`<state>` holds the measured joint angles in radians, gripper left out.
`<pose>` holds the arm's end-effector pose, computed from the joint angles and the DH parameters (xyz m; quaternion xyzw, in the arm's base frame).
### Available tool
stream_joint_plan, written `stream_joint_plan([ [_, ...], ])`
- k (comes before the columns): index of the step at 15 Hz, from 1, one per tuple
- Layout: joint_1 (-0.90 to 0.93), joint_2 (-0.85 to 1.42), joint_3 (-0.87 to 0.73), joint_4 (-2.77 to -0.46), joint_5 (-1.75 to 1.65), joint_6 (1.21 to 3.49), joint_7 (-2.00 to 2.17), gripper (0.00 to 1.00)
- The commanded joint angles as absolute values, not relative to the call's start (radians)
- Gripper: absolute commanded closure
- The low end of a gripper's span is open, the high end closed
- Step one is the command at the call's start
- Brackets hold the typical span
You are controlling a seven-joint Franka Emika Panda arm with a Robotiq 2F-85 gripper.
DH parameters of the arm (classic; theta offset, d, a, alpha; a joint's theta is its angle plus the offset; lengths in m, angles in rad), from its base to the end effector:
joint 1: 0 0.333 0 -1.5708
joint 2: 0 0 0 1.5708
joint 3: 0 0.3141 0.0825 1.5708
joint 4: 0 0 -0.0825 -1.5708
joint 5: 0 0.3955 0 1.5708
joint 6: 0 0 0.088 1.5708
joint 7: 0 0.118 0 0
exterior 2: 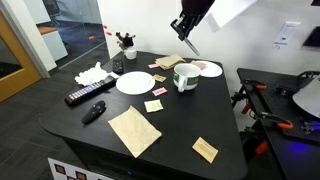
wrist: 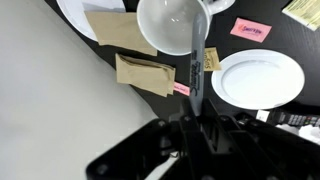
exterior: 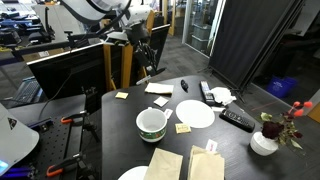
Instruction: Put the black pen inside the white mug
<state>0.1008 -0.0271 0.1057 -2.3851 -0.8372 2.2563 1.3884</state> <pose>0.4904 0.0756 0.3093 0.9094 -0.2815 0.1837 0.2448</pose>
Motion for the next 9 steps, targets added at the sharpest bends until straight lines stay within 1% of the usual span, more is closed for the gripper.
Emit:
stream_joint_plan([
  [1, 0.118, 0.013, 0.133, -2.336, -0.923, 2.12, 1.597, 0.96],
  [6, 0.143, 0.067, 0.144, -2.298, -0.973, 1.975, 1.799, 0.96],
  [9, 0.147, 0.106, 0.137, -2.282, -0.986, 1.939, 1.884, 0.96],
])
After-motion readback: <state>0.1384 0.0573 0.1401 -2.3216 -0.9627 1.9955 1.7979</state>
